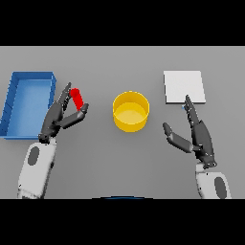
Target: Pick up the red beaker and tilt it to pour out 1 green nut into yellow bowl. Pick up the yellow bowl and place it on the metallic measuring scale.
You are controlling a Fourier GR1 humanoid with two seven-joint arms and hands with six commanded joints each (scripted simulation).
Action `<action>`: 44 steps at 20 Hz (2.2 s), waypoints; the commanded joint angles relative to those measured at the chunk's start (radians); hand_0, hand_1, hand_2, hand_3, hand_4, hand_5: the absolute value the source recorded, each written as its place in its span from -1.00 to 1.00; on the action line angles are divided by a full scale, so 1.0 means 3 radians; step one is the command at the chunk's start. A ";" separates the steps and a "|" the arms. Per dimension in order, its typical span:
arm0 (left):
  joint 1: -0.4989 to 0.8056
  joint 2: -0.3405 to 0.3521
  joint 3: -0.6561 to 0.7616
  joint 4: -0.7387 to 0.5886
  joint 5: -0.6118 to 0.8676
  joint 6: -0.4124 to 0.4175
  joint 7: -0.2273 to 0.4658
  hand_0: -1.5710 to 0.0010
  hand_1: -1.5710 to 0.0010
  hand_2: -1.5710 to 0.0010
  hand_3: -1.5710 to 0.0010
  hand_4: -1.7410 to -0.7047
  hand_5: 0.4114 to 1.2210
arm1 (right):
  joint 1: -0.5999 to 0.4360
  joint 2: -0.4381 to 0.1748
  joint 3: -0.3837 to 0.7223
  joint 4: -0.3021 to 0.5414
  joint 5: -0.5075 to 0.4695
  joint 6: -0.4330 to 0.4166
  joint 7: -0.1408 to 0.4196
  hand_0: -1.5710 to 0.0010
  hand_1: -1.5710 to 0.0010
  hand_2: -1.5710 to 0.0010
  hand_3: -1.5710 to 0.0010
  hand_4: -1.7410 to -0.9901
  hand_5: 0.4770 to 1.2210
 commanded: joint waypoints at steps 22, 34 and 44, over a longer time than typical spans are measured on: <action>-0.0929 -0.0276 0.0307 0.1435 -0.0200 0.0621 -0.0566 -0.17 -0.20 -0.26 -0.25 -0.65 0.56 | 0.0065 -0.0008 -0.0052 -0.0074 -0.0101 0.0028 0.0041 1.00 1.00 1.00 1.00 0.34 -0.54; -0.0958 -0.0232 0.0428 0.1147 0.0225 0.0284 -0.0699 -0.94 -0.94 -0.95 -0.93 -0.90 0.80 | 0.0122 0.0034 -0.0016 -0.0066 -0.0067 0.0008 -0.0066 1.00 1.00 1.00 1.00 0.34 -0.55; -0.1106 0.0013 0.0078 0.0868 0.0069 0.0229 -0.0365 -0.98 -0.98 -0.98 -0.98 -0.97 0.80 | 0.0057 -0.0028 -0.0011 -0.0022 0.0053 -0.0034 -0.0155 1.00 1.00 1.00 1.00 0.39 -0.51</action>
